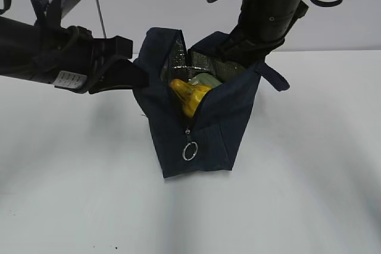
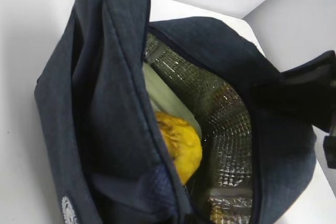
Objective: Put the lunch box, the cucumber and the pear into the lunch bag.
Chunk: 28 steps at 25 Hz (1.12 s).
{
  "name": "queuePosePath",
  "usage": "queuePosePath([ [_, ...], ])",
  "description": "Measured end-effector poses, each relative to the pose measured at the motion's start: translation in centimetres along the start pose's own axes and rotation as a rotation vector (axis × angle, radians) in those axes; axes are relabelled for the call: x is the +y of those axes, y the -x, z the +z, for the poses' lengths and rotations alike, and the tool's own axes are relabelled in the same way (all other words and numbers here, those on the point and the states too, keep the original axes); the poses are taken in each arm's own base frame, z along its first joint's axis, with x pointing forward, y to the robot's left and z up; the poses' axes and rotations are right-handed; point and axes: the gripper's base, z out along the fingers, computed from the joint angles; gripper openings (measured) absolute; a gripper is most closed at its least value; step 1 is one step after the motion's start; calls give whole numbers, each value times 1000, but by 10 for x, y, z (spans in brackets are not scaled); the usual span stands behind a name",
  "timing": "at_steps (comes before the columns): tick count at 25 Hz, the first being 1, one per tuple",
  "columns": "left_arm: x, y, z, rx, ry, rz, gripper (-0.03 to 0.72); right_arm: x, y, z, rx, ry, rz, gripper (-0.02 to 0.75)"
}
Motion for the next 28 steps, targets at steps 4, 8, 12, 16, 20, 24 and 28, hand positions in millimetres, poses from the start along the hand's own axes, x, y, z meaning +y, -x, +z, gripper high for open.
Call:
queuePosePath([
  [4,2,-2,3,13,-3,-5,-15,7,2,3,-13,82,9,28],
  [8,2,-2,4,14,-4,-12,-15,12,2,17,7,109,-3,220],
  [12,2,-2,4,16,-9,-15,-15,13,3,20,9,111,-6,484],
  [16,2,-2,4,17,-13,-17,-15,11,2,11,-1,111,-5,547],
  [20,1,-2,4,13,-17,-25,-15,6,-1,-19,-31,108,-3,538],
  [24,1,-2,4,14,-18,-25,-15,4,-10,-58,-54,159,19,500],
  [28,0,-2,4,15,-27,-31,-15,8,-27,-101,-133,250,10,457],
])
